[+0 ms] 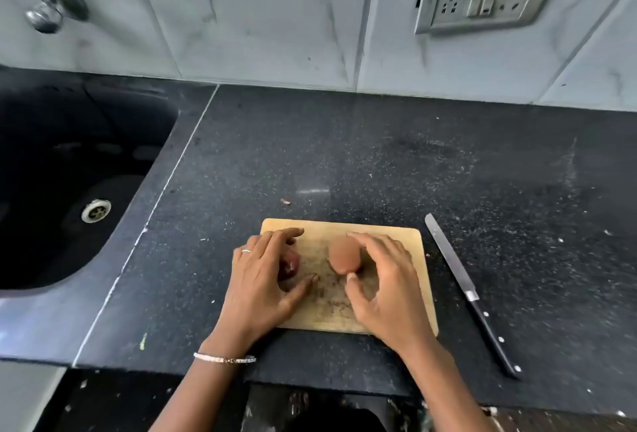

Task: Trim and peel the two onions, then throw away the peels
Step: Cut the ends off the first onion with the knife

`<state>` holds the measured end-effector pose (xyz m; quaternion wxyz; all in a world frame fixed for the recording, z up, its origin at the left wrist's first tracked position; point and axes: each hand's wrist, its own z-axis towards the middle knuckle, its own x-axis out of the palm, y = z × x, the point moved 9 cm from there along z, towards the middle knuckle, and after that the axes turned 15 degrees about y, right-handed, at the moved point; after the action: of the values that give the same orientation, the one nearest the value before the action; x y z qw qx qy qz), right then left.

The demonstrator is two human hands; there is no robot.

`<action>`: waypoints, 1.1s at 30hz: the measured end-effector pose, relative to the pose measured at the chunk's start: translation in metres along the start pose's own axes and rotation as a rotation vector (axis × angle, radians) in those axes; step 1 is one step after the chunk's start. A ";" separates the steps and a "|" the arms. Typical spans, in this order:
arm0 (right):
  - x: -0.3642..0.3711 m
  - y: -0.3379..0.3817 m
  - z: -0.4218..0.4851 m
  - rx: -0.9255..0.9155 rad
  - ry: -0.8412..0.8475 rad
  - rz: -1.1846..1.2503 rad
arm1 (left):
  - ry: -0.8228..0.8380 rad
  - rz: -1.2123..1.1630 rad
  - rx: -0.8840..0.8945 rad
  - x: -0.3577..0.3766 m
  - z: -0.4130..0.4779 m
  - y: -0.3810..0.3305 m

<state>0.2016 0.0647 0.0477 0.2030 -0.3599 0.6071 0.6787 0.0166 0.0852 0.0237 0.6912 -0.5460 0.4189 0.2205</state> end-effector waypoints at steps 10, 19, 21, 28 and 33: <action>0.019 -0.002 0.027 -0.123 0.025 -0.108 | -0.149 -0.011 0.050 -0.020 0.021 0.023; 0.021 0.000 0.053 -0.170 -0.026 -0.071 | -0.055 -0.018 0.012 -0.015 0.024 0.025; 0.023 -0.001 0.051 -0.165 -0.029 -0.052 | -0.029 0.024 0.009 -0.017 0.021 0.018; 0.024 -0.006 0.045 -0.108 0.027 0.016 | -0.289 0.142 0.183 -0.020 -0.011 -0.039; 0.009 -0.006 0.028 -0.083 0.099 0.050 | -0.288 -0.030 0.159 0.004 -0.001 -0.050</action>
<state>0.1929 0.0916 0.0375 0.1408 -0.3858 0.5965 0.6896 0.0570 0.0683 0.0491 0.7885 -0.4585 0.3233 0.2521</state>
